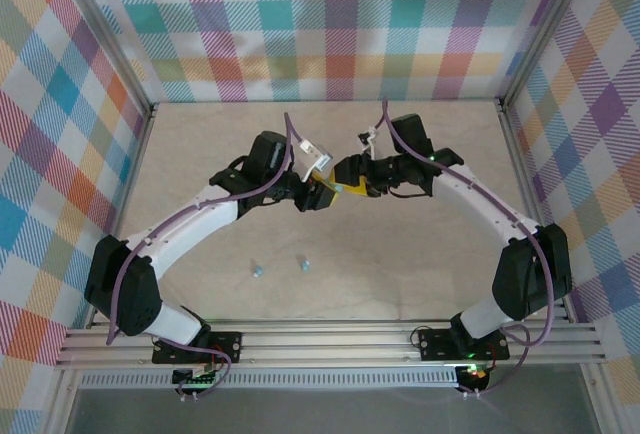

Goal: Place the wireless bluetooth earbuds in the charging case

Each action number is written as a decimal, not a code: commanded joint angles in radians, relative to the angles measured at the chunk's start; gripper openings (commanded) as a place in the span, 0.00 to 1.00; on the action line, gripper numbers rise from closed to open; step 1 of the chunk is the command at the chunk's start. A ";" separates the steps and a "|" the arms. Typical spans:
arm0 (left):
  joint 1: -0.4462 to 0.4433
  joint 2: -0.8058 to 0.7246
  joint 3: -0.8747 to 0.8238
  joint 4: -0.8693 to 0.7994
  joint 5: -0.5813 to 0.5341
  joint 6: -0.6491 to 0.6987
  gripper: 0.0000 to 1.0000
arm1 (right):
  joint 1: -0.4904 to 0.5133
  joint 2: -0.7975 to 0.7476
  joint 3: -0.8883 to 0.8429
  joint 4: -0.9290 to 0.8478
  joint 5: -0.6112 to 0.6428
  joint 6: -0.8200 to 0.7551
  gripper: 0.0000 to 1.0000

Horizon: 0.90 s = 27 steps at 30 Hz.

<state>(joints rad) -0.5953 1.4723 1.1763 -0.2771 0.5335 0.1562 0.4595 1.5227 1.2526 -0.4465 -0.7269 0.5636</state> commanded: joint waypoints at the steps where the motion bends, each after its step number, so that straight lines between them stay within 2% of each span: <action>1: -0.009 -0.020 0.042 0.019 0.041 0.027 0.17 | 0.008 -0.026 -0.019 -0.017 -0.018 -0.017 0.64; 9: -0.009 -0.028 0.037 0.017 0.052 0.038 0.17 | 0.010 -0.018 -0.025 0.023 -0.064 0.011 0.52; 14: -0.011 -0.041 0.028 0.016 0.044 0.055 0.18 | 0.010 -0.001 -0.026 0.053 -0.105 0.035 0.40; 19: -0.011 -0.067 -0.008 0.062 0.006 0.063 0.32 | 0.010 -0.005 -0.032 0.098 -0.123 0.075 0.27; 24: -0.009 -0.112 -0.077 0.185 -0.051 0.037 0.59 | 0.008 -0.030 -0.049 0.164 -0.083 0.140 0.25; 27: 0.001 -0.142 -0.104 0.233 -0.094 0.024 0.67 | 0.000 -0.061 -0.069 0.189 -0.022 0.183 0.24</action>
<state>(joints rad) -0.5972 1.3785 1.0985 -0.1528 0.4828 0.1955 0.4644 1.5082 1.2003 -0.3183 -0.7826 0.6910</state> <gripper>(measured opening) 0.656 0.277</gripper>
